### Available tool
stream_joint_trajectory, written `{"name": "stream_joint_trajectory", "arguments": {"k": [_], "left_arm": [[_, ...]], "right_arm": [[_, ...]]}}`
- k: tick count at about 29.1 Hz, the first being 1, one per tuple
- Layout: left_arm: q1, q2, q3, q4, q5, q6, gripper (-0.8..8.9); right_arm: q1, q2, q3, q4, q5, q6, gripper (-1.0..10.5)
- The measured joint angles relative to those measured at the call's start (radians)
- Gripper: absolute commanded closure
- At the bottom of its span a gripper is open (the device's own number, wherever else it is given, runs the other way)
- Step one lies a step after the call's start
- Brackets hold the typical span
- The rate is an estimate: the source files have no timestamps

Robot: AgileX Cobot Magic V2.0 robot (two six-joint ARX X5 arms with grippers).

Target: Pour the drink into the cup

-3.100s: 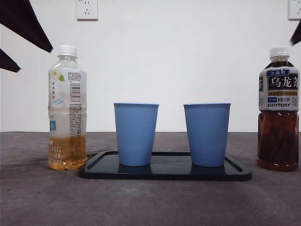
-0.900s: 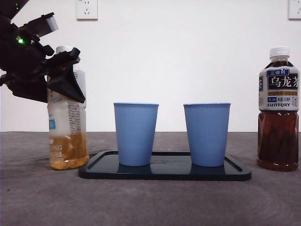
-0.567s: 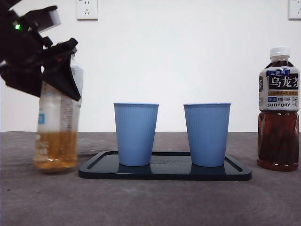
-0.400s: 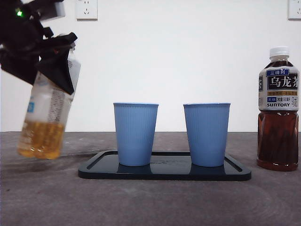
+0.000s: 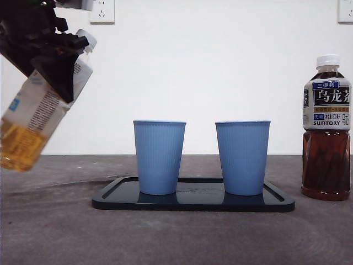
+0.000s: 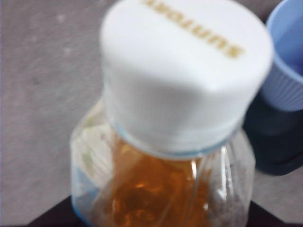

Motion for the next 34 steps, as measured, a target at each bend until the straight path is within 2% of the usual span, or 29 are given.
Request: {"name": "stream_joint_trajectory", "arguments": {"k": [8,15,24,29,34], "left_arm": [[-0.060,0.158,0.176,-0.164,-0.087,0.014,6.68],[-0.121,0.300,0.262,-0.280,-0.193,0.021,6.69],[-0.200,0.367,0.274,-0.315,-0.377,0.047,6.69],[-0.217,0.399,0.276,-0.323,-0.429,0.047,6.70],[-0.228,0.405,0.277,-0.323,-0.530,0.055,7.01]], "right_arm": [[0.000,0.000,0.000,0.000,0.000,0.000,5.5],[0.000,0.000,0.000,0.000,-0.001,0.000,5.5],[0.000,0.000,0.000,0.000,-0.009,0.000,5.5],[0.000,0.000,0.000,0.000,-0.009,0.000,5.5],[0.000,0.000,0.000,0.000,-0.009,0.000,5.5]]}}
